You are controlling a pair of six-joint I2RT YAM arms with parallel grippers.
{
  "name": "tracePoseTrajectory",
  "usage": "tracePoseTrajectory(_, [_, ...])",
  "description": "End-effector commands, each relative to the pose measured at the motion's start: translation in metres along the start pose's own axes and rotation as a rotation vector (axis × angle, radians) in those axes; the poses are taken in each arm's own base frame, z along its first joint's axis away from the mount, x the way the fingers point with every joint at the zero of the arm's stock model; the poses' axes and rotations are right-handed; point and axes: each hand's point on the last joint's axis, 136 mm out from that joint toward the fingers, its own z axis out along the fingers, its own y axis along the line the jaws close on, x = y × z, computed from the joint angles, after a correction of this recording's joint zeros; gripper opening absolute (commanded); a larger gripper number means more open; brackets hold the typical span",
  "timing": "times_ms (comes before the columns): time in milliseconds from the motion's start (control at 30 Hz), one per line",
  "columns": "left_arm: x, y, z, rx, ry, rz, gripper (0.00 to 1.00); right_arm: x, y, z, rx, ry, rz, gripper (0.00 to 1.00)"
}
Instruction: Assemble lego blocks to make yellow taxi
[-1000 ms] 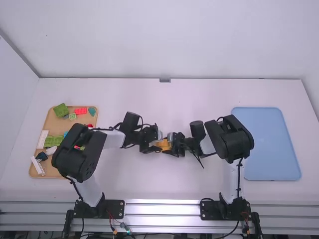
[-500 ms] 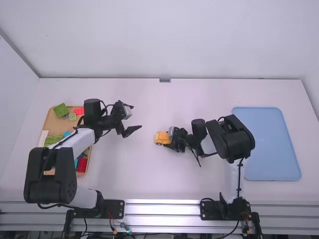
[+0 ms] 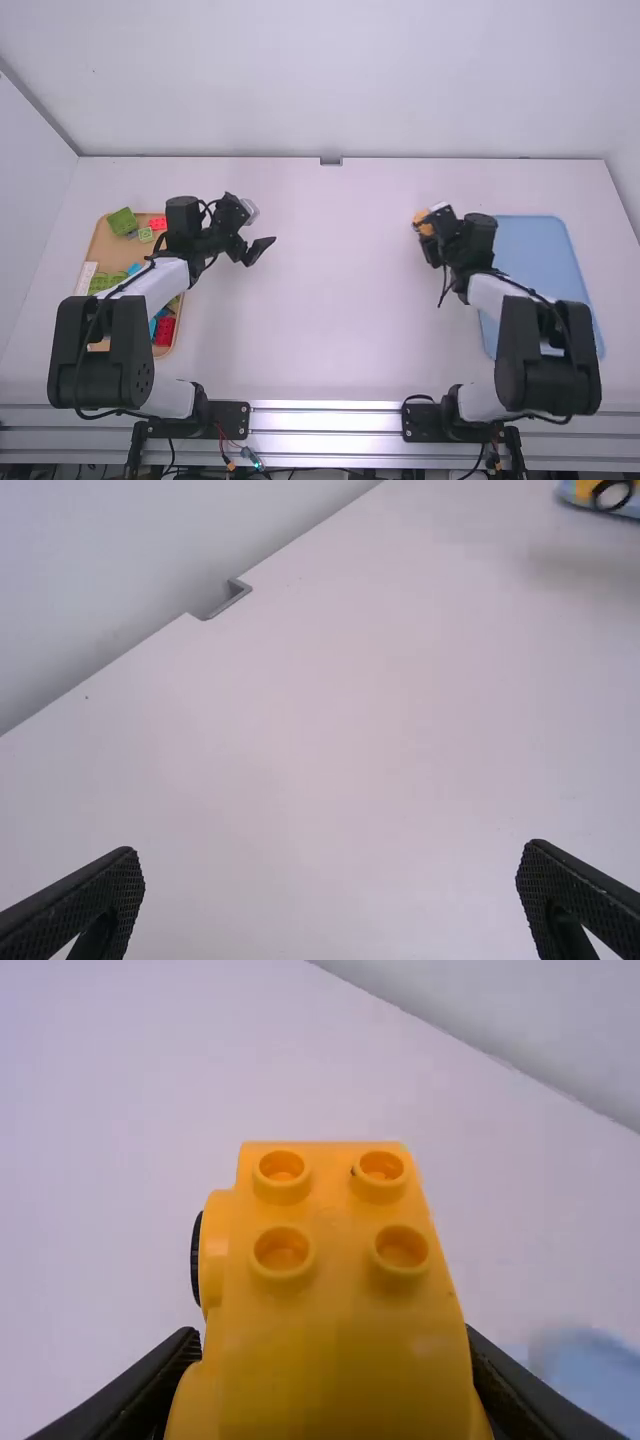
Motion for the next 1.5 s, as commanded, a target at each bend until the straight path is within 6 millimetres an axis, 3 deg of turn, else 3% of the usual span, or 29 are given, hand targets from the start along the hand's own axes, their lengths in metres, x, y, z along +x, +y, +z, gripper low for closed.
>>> tracePoseTrajectory(0, [-0.001,0.001,-0.001,-0.008,-0.002,-0.004,0.99,0.017,-0.057,-0.023,0.225,0.077,0.119,0.37])
tracePoseTrajectory(133, [-0.004,0.003,-0.001,-0.016,-0.015,0.01,0.99,0.067,-0.11,-0.051,0.361,0.17,0.317,0.41])
tracePoseTrajectory(200, [-0.005,0.004,-0.001,-0.019,-0.019,0.013,0.99,0.082,-0.121,-0.057,0.393,0.189,0.395,0.42])
tracePoseTrajectory(267, [-0.007,0.004,-0.001,-0.019,-0.025,0.019,0.99,0.11,-0.135,-0.063,0.436,0.225,0.511,0.45])
tracePoseTrajectory(433, [-0.007,0.006,-0.001,-0.029,-0.026,-0.018,0.99,0.145,-0.139,-0.058,0.432,0.275,0.599,0.47])
tracePoseTrajectory(533, [-0.006,0.02,-0.002,-0.104,-0.014,-0.132,0.99,0.163,-0.141,-0.058,0.447,0.315,0.623,0.5])
tracePoseTrajectory(667, [-0.004,0.03,-0.003,-0.163,-0.003,-0.2,0.99,0.169,-0.139,-0.057,0.443,0.331,0.632,0.55])
tracePoseTrajectory(700, [-0.003,0.032,-0.003,-0.175,0.002,-0.207,0.99,0.169,-0.138,-0.057,0.441,0.333,0.633,0.58])
tracePoseTrajectory(733, [-0.003,0.032,-0.003,-0.181,0.004,-0.213,0.99,0.168,-0.138,-0.057,0.44,0.334,0.631,0.72])
tracePoseTrajectory(767, [-0.003,0.032,-0.002,-0.186,0.008,-0.211,0.99,0.168,-0.138,-0.058,0.441,0.332,0.632,0.79])
tracePoseTrajectory(800, [-0.003,0.031,-0.002,-0.191,0.012,-0.209,0.99,0.167,-0.139,-0.058,0.441,0.331,0.632,0.99])
tracePoseTrajectory(967, [-0.014,0.035,-0.006,-0.277,0.015,-0.268,0.99,0.153,-0.135,-0.068,0.448,0.333,0.61,0.99])
tracePoseTrajectory(1167, [-0.048,0.028,-0.026,-0.354,-0.016,-0.23,0.99,0.115,-0.134,-0.095,0.541,0.329,0.516,0.99])
tracePoseTrajectory(1400, [-0.127,0.009,-0.083,-0.381,-0.247,-0.227,0.99,0.013,-0.103,-0.135,0.523,0.082,0.364,0.99])
tracePoseTrajectory(1467, [-0.135,0.007,-0.092,-0.384,-0.279,-0.238,0.99,-0.001,-0.096,-0.142,0.512,0.04,0.343,0.99])
